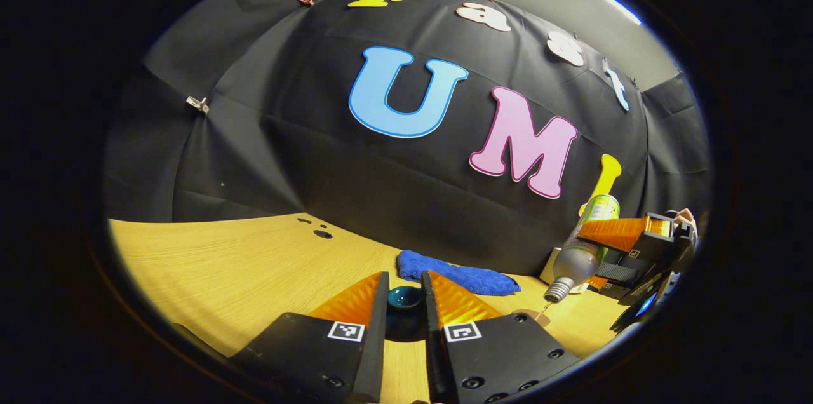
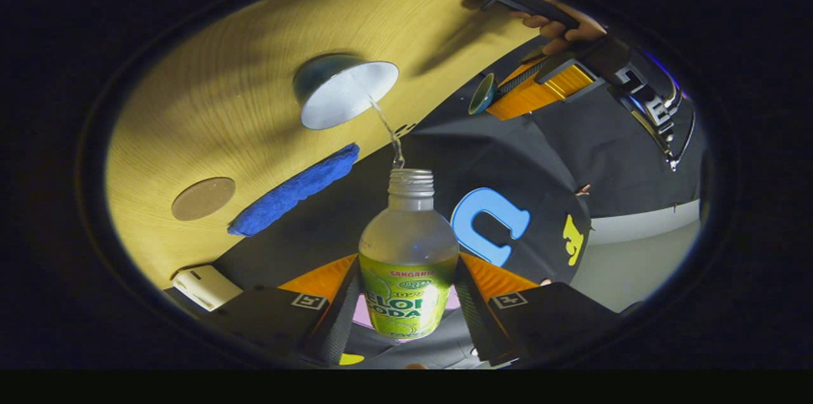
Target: Open the teacup lid with one hand, grasp the water bottle and pour water into the teacup with the other hand; after pouring, place the water bottle on the coaster and then close the teacup lid.
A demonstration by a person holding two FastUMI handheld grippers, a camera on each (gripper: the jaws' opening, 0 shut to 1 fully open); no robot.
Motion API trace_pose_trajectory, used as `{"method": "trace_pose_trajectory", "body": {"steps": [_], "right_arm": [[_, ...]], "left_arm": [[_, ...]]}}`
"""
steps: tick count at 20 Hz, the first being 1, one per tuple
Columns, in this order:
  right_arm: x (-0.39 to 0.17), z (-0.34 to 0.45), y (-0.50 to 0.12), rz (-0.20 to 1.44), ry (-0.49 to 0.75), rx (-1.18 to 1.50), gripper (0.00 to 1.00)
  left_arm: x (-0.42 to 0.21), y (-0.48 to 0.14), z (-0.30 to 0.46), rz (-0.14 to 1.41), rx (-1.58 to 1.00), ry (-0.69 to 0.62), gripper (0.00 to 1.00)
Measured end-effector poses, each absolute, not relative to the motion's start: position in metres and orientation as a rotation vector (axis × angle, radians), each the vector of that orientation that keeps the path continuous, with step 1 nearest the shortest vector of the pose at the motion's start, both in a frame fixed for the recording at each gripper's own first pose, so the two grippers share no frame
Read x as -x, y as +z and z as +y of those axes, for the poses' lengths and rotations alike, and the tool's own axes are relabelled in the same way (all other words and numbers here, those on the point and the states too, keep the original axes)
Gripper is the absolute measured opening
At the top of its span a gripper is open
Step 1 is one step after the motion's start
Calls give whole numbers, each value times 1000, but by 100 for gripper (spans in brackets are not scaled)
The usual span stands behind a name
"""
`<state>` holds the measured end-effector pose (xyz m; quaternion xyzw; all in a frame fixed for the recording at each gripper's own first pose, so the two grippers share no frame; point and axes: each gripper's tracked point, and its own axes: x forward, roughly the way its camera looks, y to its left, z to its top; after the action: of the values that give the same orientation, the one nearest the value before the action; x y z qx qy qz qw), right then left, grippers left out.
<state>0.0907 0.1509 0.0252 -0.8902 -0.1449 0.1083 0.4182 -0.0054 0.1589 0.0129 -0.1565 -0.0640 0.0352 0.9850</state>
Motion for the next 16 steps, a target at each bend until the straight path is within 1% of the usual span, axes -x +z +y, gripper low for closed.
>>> {"method": "trace_pose_trajectory", "body": {"steps": [7, 9, 12, 16], "right_arm": [[-87, 154, 31, -379, 260, 2237, 78], [-87, 151, 27, -343, 267, 2207, 78], [-87, 143, 8, -218, 318, 2022, 78], [-75, 142, -25, -31, 401, 1601, 78]], "left_arm": [[4, 13, 155, -126, 321, 56, 31], [4, 14, 154, -126, 318, 58, 31], [4, 12, 155, -123, 315, 59, 31], [6, 13, 160, -123, 304, 75, 31]]}}
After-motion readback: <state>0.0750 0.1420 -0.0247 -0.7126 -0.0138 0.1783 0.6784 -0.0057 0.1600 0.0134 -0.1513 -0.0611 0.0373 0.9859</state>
